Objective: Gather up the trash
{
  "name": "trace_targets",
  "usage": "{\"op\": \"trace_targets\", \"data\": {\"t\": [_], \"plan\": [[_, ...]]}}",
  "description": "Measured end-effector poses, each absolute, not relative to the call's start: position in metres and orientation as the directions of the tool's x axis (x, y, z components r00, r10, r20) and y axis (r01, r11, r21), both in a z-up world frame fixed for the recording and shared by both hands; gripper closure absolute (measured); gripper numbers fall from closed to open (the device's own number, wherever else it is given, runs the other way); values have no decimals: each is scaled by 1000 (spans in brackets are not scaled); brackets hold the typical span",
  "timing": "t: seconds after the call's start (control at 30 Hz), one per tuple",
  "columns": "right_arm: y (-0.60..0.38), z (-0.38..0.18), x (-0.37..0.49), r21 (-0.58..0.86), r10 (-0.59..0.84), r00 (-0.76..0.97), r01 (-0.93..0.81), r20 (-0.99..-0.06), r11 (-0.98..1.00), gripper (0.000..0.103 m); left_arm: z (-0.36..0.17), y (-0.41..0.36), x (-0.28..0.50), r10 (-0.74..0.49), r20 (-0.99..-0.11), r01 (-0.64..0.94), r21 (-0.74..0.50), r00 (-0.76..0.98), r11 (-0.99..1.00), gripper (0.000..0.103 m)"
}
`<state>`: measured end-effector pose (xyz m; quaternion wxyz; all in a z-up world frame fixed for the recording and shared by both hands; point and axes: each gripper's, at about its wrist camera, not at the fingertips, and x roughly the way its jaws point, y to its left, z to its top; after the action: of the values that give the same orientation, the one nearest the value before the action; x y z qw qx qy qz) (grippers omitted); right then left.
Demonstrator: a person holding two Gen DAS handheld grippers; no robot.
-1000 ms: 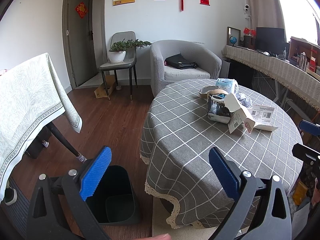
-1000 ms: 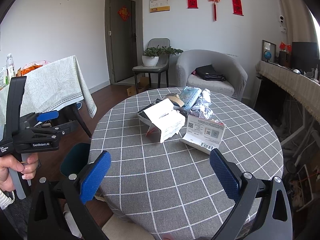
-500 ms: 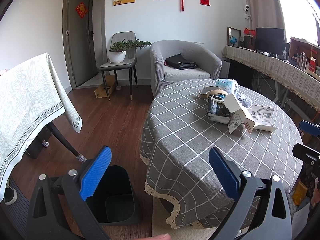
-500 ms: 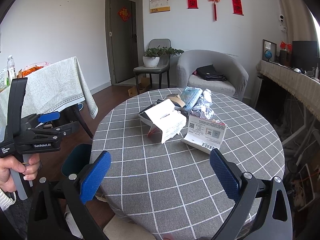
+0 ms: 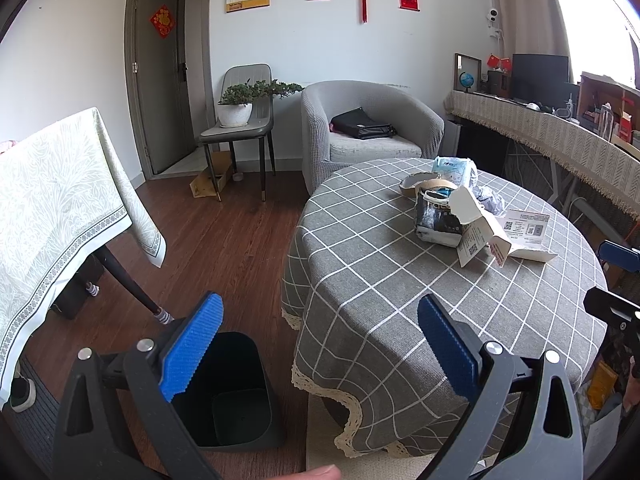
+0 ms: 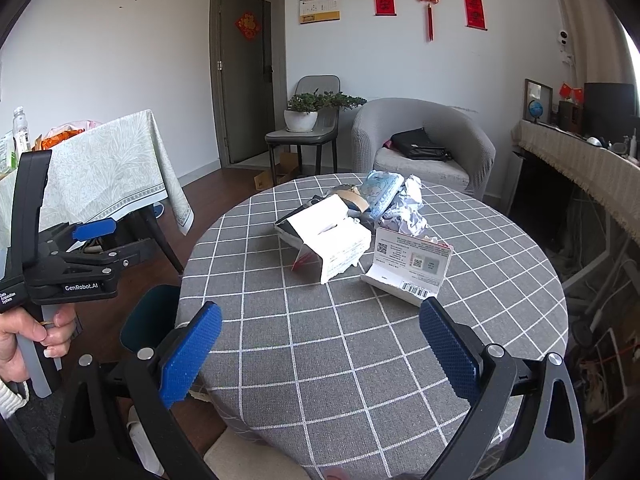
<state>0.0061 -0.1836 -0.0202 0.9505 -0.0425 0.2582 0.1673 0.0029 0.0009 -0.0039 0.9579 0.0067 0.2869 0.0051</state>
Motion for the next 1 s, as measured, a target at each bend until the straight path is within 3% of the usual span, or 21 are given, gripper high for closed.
{"op": "trace_targets", "data": {"t": [0.5,0.6,0.7,1.0], "plan": [[-197,-25,18,5,256,813,-297,-523,955,3,10,-21,9,-106,-517,134,17,850,991,6],[-201,-24,24,25,265,812,-295,-520,955,5,9,-29,16,-183,-529,195,-34,829,980,25],[-208,-23,31,52,275,809,-291,-520,955,10,7,-40,24,-242,-532,237,-80,811,968,27],[-222,-26,53,75,280,787,-288,-550,955,24,0,-65,54,-388,-544,301,-245,744,922,50]]}}
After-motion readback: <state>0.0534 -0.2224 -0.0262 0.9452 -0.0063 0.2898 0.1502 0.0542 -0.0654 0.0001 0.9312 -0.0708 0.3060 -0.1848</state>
